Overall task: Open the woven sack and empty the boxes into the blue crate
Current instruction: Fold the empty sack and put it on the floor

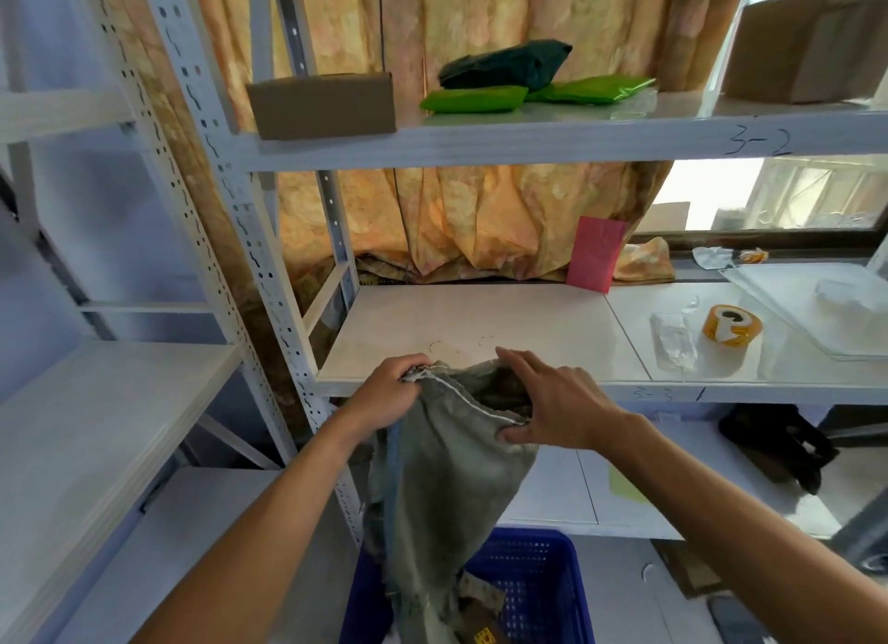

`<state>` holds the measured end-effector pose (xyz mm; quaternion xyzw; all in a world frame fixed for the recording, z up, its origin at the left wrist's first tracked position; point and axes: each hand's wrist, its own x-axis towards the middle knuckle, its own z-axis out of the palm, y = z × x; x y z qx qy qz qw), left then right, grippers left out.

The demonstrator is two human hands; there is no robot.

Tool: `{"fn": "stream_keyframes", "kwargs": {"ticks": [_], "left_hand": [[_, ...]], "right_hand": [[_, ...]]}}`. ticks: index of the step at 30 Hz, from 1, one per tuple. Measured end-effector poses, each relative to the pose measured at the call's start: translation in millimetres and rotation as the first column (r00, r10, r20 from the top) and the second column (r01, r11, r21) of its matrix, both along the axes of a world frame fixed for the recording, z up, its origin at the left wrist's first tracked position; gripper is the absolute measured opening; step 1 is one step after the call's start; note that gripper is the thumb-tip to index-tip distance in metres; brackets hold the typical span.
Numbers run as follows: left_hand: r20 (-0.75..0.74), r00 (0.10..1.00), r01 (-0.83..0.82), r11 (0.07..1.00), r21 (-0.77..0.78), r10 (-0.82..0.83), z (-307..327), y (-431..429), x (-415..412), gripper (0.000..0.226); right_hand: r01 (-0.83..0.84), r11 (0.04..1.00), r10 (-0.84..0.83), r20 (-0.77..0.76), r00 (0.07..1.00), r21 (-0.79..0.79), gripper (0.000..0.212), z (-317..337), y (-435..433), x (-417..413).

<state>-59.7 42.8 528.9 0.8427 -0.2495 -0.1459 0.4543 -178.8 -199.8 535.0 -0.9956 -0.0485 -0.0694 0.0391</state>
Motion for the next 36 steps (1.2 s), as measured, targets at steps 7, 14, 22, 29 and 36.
{"fn": "stream_keyframes", "kwargs": {"ticks": [7, 14, 22, 29, 36], "left_hand": [[0.048, 0.996, 0.067, 0.996, 0.061, -0.070, 2.4, 14.2, -4.1, 0.020], [0.240, 0.965, -0.143, 0.980, 0.140, 0.106, -3.6, 9.4, -23.1, 0.026], [-0.201, 0.978, -0.126, 0.938, -0.323, 0.062, 9.7, -15.5, -66.2, 0.057], [-0.205, 0.967, -0.214, 0.914, -0.345, 0.149, 40.6, -10.6, -60.3, 0.023], [-0.535, 0.841, -0.439, 0.686, -0.580, 0.085, 87.3, -0.6, -55.1, 0.020]], "right_hand": [[0.048, 0.995, -0.060, -0.137, 0.989, -0.093, 0.040, 4.9, 14.6, 5.5], [0.349, 0.731, -0.174, -0.334, 0.926, 0.587, 0.020, 3.6, 35.2, 11.0], [0.278, -0.001, -0.164, -0.274, 0.948, 0.961, 0.024, 33.9, 66.9, 8.5], [0.067, 0.015, -0.192, -0.063, 0.979, 0.998, 0.027, 20.0, 48.1, -9.5], [0.211, 0.082, -0.016, -0.211, 0.977, 0.974, 0.046, -12.4, 56.3, -35.2]]}}
